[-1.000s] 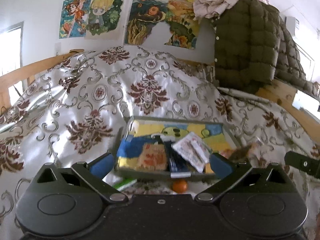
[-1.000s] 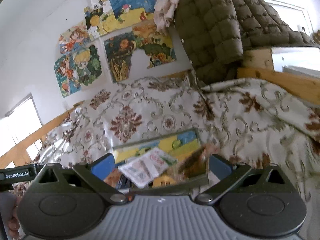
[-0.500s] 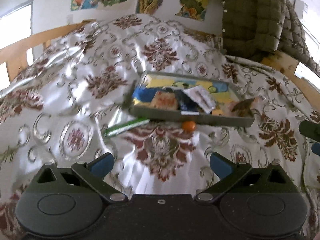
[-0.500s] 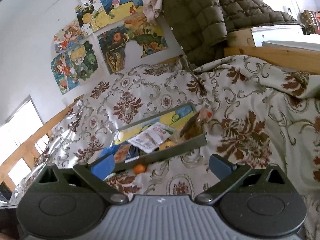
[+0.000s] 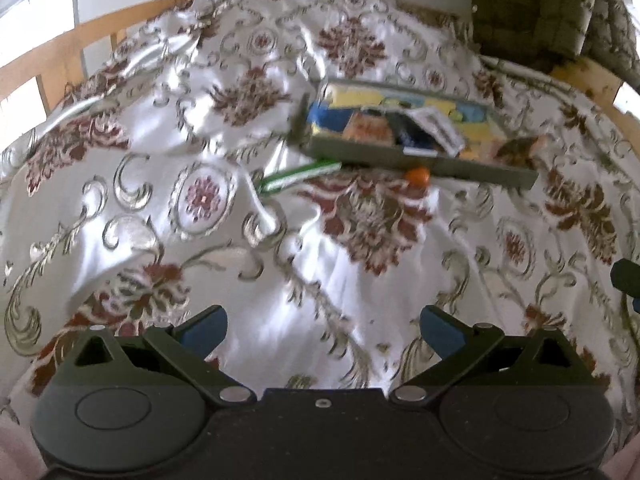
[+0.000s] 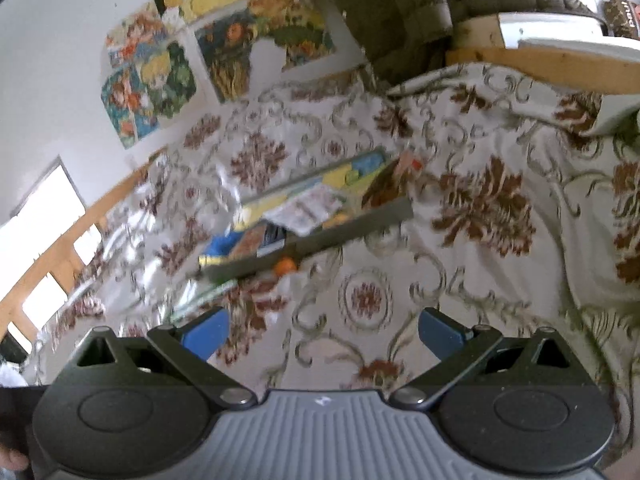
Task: Organize snacks
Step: 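Move the left tool toward the green stick while the right tool approaches the orange ball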
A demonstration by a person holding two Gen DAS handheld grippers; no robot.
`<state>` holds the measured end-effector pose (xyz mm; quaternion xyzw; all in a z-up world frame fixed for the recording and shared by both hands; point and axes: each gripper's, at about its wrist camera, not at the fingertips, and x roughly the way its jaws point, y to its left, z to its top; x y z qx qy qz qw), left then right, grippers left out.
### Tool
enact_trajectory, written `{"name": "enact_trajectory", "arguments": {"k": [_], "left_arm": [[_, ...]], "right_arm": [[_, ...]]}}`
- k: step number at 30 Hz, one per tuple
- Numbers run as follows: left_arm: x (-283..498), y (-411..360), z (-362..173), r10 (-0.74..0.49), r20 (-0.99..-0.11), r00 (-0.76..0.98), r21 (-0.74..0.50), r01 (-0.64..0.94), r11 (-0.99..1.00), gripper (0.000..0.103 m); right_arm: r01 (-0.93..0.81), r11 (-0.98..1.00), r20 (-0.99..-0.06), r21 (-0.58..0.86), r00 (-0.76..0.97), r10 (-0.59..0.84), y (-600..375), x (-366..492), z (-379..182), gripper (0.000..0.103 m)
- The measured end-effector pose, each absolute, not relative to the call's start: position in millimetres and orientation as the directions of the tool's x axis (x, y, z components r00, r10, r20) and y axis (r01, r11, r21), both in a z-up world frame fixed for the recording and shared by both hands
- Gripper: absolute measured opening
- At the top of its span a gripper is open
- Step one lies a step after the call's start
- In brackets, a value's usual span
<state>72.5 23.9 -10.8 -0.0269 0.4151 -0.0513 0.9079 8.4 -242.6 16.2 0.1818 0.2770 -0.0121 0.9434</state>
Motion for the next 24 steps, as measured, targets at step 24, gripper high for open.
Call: {"name": "enact_trajectory", "arguments": {"k": [24], "left_arm": [[101,34,-20,-0.074,-0.737,0.672,-0.076,0.027,0.997,0.102]], "right_arm": [[0.137,0.974,-0.619,0.180,0.785,0.004,-221,36,-4,0.103]]}}
